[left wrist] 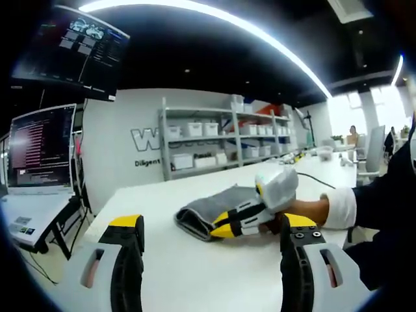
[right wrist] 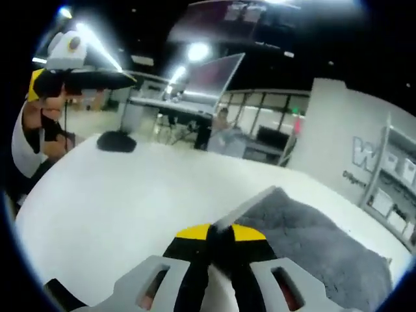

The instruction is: Open the folded towel by lifting each exposed corner and separating the folded layers until the towel lies flat within the target outline without major curled edges

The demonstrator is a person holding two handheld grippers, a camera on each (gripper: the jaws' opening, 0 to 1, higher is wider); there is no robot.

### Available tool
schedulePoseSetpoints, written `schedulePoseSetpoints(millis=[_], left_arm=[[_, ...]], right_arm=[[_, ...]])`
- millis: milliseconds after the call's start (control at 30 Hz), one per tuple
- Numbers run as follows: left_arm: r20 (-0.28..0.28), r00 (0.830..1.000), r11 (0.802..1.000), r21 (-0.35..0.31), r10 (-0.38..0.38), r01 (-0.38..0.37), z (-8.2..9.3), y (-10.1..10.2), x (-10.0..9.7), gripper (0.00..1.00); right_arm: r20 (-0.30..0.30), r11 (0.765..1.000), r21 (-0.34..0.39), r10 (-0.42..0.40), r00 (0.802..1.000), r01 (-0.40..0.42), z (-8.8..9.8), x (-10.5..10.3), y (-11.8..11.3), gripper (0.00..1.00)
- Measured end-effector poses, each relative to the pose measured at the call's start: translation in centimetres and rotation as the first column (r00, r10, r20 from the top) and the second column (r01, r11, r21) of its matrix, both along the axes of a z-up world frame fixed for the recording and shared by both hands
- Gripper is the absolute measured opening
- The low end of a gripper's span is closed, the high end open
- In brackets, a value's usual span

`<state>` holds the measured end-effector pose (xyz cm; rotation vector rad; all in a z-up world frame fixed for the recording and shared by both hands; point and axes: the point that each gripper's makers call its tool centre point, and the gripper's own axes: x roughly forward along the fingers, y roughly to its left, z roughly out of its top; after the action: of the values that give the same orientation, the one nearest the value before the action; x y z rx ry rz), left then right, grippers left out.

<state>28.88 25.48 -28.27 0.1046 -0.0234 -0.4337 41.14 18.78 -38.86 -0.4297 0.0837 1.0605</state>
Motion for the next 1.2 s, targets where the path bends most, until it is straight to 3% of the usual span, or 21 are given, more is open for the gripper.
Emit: schedulePoseSetpoints(millis=[300,700,1200], left_arm=[[-0.004,1.000,1.000,0.010,0.011,-0.011,-0.1,0.3,0.1,0.84],[-0.008,0.999,0.999,0.012,0.051,-0.051,-0.3,1.8,0.2,0.82],[-0.021,0.998,0.999,0.007,0.054,-0.054,-0.7,1.8,0.3,0.81]], right_arm=[[-0.048,1.000,0.013,0.011,0.999,-0.011,0.1,-0.6,-0.3,0.01],[-0.055,1.000,0.013,0.009,0.998,-0.008,0.3,-1.5,-1.2,0.01],[-0.009,1.000,-0.021,0.010,1.000,-0.010,0.3,-2.9,-2.4,0.01]])
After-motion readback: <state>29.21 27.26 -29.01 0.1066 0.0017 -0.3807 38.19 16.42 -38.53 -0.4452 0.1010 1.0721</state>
